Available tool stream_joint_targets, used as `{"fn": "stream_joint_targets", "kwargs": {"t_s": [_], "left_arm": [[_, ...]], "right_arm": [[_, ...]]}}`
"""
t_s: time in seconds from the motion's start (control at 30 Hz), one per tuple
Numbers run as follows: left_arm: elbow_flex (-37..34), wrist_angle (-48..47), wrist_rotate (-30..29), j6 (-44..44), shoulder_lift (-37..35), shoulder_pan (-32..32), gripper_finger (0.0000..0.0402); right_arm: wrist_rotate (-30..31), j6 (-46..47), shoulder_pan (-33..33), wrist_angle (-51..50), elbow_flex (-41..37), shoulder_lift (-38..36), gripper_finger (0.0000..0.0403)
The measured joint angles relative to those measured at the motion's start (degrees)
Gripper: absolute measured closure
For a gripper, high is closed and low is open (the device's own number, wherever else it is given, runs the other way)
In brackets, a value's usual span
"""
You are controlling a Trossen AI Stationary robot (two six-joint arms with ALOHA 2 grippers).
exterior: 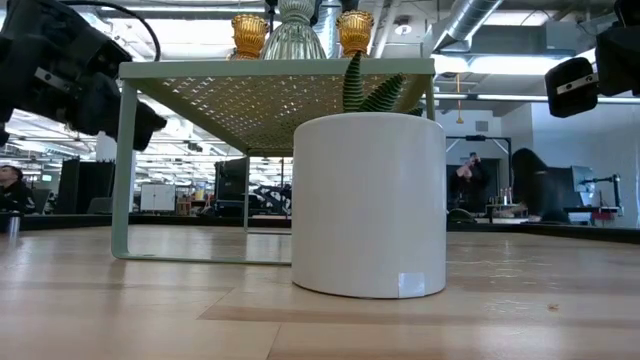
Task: Pick & Place candle stick holders
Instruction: Return to Home Position
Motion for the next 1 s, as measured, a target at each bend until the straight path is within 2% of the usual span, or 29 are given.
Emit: {"fn": "stream_joint_targets", "kwargs": {"t_s": [0.43, 1.0], "left_arm": [[0.0, 0.0, 0.0, 0.0, -12.7, 0.0, 0.0394], [0.0, 2.2, 0.0, 0.0, -12.8, 0.0, 0.0394]], "right_arm": [[0.0, 0.0, 0.0, 0.0, 0.0, 0.0, 0.0403], [0.0, 0.0, 0.0, 0.0, 0.0, 0.0, 0.0403]]}}
